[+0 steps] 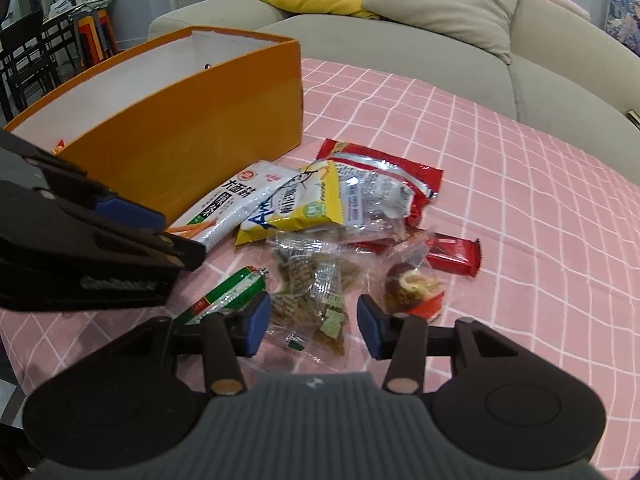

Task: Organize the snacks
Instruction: 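Withdraw both tools from the box and move the left tool toward the white stick packet, then grasp the white spicy-stick packet with the left tool while the right tool grasps the clear meat bag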

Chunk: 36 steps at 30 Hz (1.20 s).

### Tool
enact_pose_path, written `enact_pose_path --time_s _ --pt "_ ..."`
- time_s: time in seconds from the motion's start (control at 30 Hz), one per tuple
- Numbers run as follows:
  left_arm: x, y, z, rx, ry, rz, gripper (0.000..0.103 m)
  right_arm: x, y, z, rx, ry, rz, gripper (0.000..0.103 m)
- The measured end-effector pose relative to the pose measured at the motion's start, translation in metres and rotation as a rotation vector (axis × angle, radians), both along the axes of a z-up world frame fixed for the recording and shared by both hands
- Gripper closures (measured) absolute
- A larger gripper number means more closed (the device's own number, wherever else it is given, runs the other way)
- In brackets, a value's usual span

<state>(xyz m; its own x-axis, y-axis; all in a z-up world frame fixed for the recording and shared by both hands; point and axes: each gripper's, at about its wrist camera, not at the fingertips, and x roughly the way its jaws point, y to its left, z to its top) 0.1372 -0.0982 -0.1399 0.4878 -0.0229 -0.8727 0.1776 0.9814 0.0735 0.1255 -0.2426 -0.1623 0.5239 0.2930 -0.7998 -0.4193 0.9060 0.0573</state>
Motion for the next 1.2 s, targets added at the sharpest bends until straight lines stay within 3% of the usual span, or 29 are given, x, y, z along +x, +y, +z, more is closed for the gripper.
enact_pose_path --time_s 0.17,0.23,0.47,0.8,0.87,0.97,1.07,1.2 --pt "0.008 -0.007 -0.009 0.042 -0.020 -0.018 0.055 0.007 -0.003 -0.010 0.014 0.058 -0.027 0.063" --pt "0.008 -0.013 -0.013 0.093 -0.042 -0.045 0.055 0.007 -0.004 -0.011 0.011 0.067 -0.033 0.069" --pt "0.004 -0.032 -0.031 0.267 -0.101 -0.117 0.054 0.007 -0.008 -0.010 0.014 0.082 -0.039 0.069" --pt "0.011 -0.038 -0.036 0.316 -0.124 -0.169 0.057 0.009 -0.008 -0.013 0.027 0.081 -0.020 0.068" --pt "0.013 -0.035 -0.035 0.314 -0.115 -0.158 0.067 0.010 -0.008 -0.014 0.031 0.089 -0.019 0.068" --pt "0.016 -0.031 -0.032 0.297 -0.105 -0.155 0.072 0.011 -0.008 -0.015 0.040 0.098 -0.019 0.070" --pt "0.017 -0.030 -0.029 0.313 -0.109 -0.144 0.089 0.011 -0.007 -0.014 0.034 0.099 -0.016 0.072" --pt "0.018 -0.022 -0.021 0.271 -0.102 -0.125 0.093 0.010 -0.005 -0.012 0.019 0.104 -0.011 0.080"
